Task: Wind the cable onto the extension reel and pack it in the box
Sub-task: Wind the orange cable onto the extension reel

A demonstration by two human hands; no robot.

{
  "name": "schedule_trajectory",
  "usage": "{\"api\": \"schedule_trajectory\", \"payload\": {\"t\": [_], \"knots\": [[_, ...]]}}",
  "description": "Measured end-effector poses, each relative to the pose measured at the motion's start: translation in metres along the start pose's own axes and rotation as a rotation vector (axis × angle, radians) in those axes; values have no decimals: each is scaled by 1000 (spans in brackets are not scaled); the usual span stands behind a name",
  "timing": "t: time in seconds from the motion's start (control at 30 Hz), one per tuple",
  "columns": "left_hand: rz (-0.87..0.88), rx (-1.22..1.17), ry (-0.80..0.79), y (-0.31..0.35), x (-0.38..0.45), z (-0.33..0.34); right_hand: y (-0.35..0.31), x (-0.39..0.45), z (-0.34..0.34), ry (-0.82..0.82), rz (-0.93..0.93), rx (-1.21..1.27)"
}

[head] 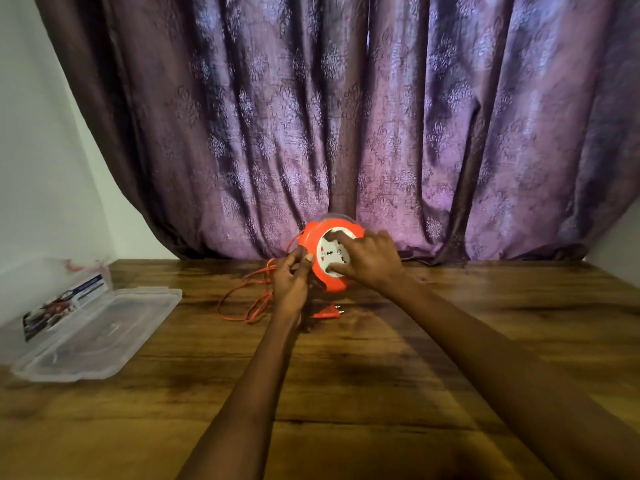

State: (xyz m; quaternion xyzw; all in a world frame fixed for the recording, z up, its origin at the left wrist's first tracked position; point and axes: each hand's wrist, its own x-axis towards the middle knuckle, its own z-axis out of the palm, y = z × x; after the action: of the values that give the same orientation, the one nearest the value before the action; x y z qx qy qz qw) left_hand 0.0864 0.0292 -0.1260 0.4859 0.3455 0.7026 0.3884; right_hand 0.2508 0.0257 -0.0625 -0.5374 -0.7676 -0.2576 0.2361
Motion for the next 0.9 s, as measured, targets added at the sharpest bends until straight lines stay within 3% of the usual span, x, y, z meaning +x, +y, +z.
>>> {"api": "schedule_trajectory", "payload": {"t": [0.17, 0.23, 0.33, 0.4, 0.5, 0.6, 0.67, 0.9], "knots": [[98, 90, 38, -5, -3, 2, -24, 3, 3, -60, 742, 903], [110, 110, 54, -6, -5, 5, -31, 4, 9, -27, 901, 1286], [143, 122, 60, -5, -6, 5, -35, 2, 19, 2, 927, 1419], [120, 105, 84, -4, -5, 2, -30, -1, 21, -23, 845, 1340], [-35, -72, 138, -1, 0, -4, -15, -7, 16, -10, 599, 869], [-99, -130, 146, 1, 6, -11, -2, -13, 6, 112, 55, 463], [-118, -133, 144, 2, 7, -15, 9, -9, -3, 19, -257, 256], [-204, -153, -3, 5, 7, -17, 25, 11, -34, -168, -679, -202]]}}
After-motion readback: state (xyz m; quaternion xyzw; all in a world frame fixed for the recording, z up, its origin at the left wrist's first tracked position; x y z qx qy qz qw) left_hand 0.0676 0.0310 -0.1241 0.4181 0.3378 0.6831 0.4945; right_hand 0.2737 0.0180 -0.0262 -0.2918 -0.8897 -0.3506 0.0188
